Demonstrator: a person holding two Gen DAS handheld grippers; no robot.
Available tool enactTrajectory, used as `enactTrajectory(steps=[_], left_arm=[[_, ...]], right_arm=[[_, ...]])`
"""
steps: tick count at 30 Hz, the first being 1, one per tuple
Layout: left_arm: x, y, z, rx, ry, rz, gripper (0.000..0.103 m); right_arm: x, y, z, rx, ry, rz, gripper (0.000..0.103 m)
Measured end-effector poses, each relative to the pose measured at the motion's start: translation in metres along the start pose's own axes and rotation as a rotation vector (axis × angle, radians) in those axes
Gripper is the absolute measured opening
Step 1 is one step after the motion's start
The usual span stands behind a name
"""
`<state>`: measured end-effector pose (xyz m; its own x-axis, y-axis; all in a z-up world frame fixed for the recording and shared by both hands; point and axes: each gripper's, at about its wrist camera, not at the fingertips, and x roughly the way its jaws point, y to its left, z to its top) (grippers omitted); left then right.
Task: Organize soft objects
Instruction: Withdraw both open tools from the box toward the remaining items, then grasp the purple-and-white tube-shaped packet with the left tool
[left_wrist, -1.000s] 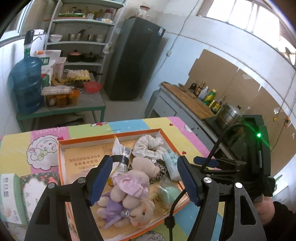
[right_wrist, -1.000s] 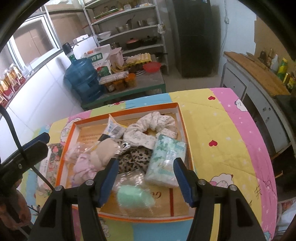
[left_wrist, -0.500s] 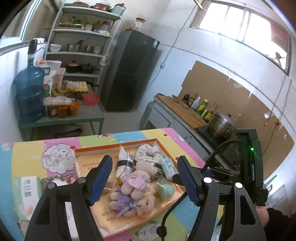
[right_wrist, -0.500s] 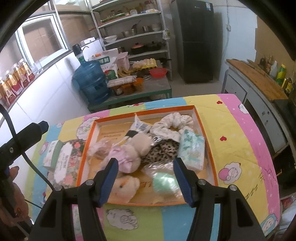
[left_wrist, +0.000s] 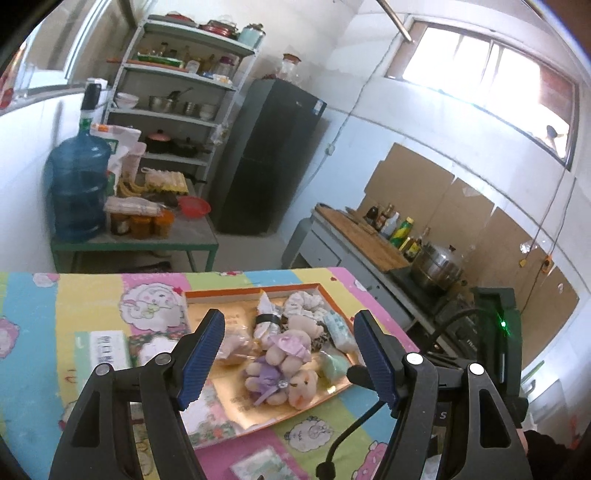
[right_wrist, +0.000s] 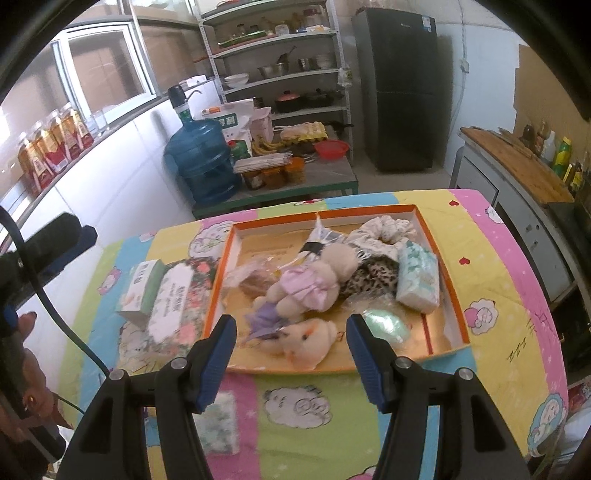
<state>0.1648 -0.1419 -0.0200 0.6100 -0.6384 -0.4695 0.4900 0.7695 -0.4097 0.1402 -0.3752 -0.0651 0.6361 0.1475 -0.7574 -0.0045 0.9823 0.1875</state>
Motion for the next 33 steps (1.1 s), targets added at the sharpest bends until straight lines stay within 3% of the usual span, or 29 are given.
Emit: enactTrajectory(steps=[16, 33], left_arm=[[-0.085, 0.050, -0.037, 0.012, -0.015, 0.123, 0.074], [-0.133, 0.082, -0.090, 0.098, 0.008, 0.063, 0.074]], right_arm=[[-0.022, 0.073, -0.043, -0.044, 0.003, 0.031, 0.062], [-0.023, 0.118, -0.087, -0.064, 0.030, 0.028, 0.062]])
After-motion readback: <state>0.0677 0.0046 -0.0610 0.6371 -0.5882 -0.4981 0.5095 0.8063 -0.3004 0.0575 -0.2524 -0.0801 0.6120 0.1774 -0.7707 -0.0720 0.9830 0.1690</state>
